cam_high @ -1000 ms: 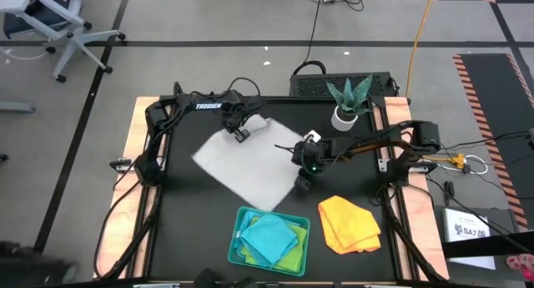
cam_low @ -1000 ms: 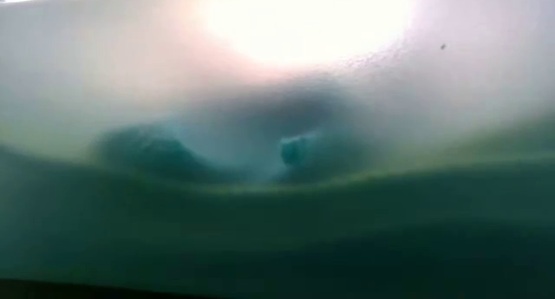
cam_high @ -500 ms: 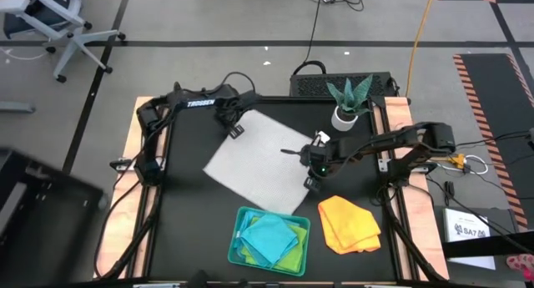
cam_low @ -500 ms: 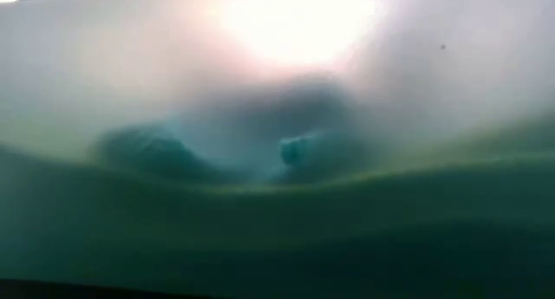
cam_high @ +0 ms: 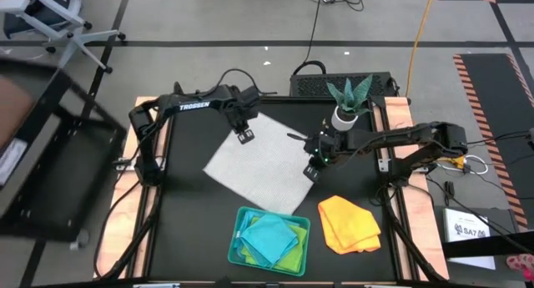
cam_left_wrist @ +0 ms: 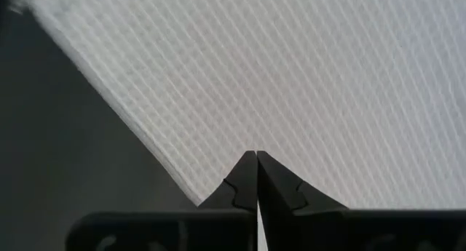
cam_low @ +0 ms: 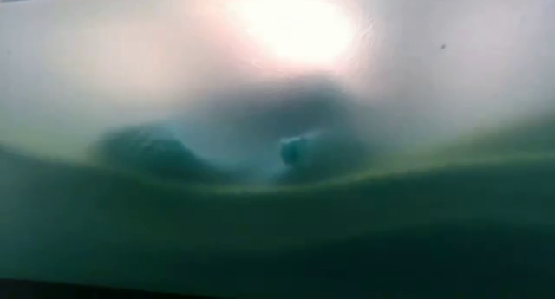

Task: Fold microfiber towels
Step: Fold the gray microfiber cloth

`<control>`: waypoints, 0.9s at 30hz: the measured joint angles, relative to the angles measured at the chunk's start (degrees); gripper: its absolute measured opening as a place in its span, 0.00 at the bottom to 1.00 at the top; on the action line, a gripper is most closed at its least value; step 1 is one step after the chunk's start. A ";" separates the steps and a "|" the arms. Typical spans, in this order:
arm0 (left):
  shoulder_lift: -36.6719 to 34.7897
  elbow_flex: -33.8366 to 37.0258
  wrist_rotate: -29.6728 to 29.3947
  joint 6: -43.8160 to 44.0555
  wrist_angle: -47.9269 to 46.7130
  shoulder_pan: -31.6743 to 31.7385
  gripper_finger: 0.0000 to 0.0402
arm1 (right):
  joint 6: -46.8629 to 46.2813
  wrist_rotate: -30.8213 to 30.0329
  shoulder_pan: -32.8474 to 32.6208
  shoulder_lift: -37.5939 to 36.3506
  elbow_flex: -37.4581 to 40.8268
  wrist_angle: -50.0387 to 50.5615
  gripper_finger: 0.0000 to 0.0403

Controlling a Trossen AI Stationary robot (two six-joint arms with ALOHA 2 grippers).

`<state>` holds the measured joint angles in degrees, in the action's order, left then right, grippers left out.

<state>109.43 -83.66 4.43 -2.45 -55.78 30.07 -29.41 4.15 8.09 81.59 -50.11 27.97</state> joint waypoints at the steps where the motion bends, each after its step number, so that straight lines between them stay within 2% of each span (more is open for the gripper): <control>1: 0.00 0.00 0.06 -0.77 -0.97 -0.21 0.01 | -0.76 0.83 -0.40 0.28 -0.02 -0.05 0.00; 6: 0.34 0.01 -0.05 -3.07 -0.95 -0.54 0.04 | -3.66 1.67 -2.46 3.03 -0.02 -1.53 0.00; 12: 0.97 1.02 -0.07 -3.02 1.53 -1.06 0.01 | -5.74 1.45 -3.49 8.39 -0.06 -8.92 0.00; 16: 1.18 5.34 0.04 -2.91 3.51 -2.34 0.03 | -5.34 1.46 -3.49 10.68 -0.07 -8.71 0.00; 20: 1.18 10.41 0.11 -2.04 3.71 -3.61 0.01 | -3.43 1.39 -3.26 11.48 -0.07 -5.02 0.00; 27: 0.52 16.74 -0.27 3.58 8.37 -5.17 0.03 | 1.02 -0.19 -0.39 11.40 -0.09 -1.56 0.00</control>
<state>109.95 -66.92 4.16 1.13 -47.41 24.89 -28.39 3.95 7.69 92.99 -50.19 26.42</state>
